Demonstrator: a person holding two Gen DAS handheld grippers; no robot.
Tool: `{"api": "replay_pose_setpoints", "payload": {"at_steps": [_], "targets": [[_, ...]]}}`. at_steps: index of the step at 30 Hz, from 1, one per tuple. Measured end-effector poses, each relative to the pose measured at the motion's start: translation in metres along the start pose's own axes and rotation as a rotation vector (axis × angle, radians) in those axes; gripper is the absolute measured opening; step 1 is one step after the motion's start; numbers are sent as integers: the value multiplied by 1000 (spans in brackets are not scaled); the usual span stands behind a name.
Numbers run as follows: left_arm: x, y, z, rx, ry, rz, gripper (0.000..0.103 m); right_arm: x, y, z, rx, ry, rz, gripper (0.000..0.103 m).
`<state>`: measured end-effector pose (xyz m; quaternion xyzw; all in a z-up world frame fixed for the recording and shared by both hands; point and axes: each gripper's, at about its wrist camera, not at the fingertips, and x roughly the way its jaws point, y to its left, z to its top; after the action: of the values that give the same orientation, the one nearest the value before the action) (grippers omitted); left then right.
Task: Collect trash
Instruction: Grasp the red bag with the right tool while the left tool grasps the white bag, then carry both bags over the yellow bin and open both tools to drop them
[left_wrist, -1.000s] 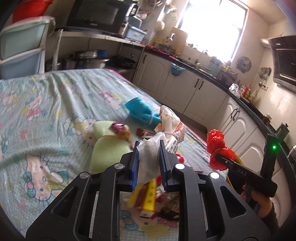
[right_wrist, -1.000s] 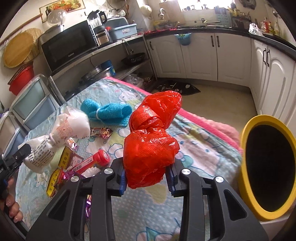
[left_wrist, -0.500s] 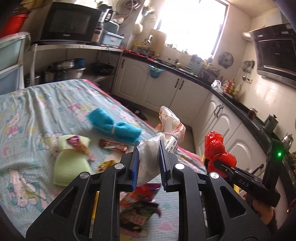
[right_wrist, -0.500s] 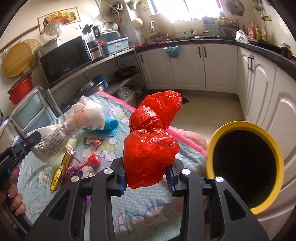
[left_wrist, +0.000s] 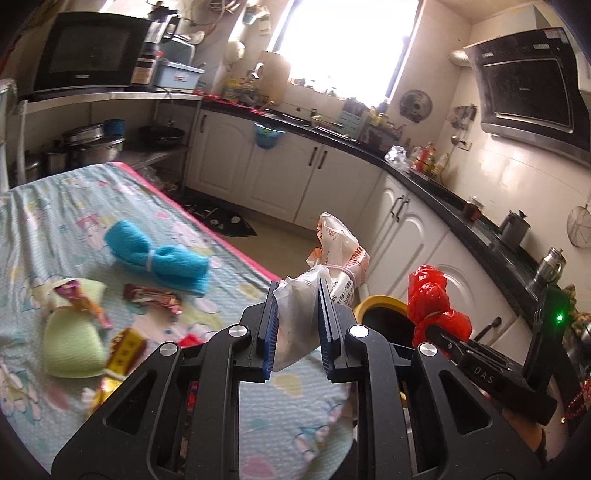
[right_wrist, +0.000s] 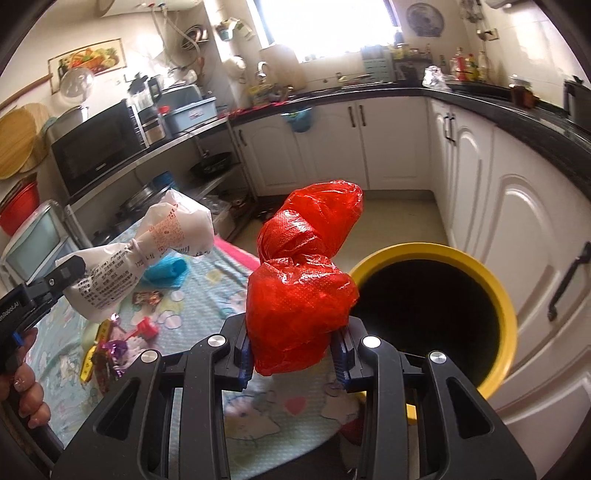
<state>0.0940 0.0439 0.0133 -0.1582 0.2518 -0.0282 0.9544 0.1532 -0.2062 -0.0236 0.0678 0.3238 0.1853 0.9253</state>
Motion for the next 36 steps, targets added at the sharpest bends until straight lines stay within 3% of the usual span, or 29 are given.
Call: {"api": "replay_pose_setpoints", "payload": {"at_steps": [19,36], "targets": [[65,-86,-11,120,108,-104,14,-9,-82,-12,148,-8,-166,32],[146,-134,-41,212,262,-93,15,27,-119,-36,212,97,-179,34]]}}
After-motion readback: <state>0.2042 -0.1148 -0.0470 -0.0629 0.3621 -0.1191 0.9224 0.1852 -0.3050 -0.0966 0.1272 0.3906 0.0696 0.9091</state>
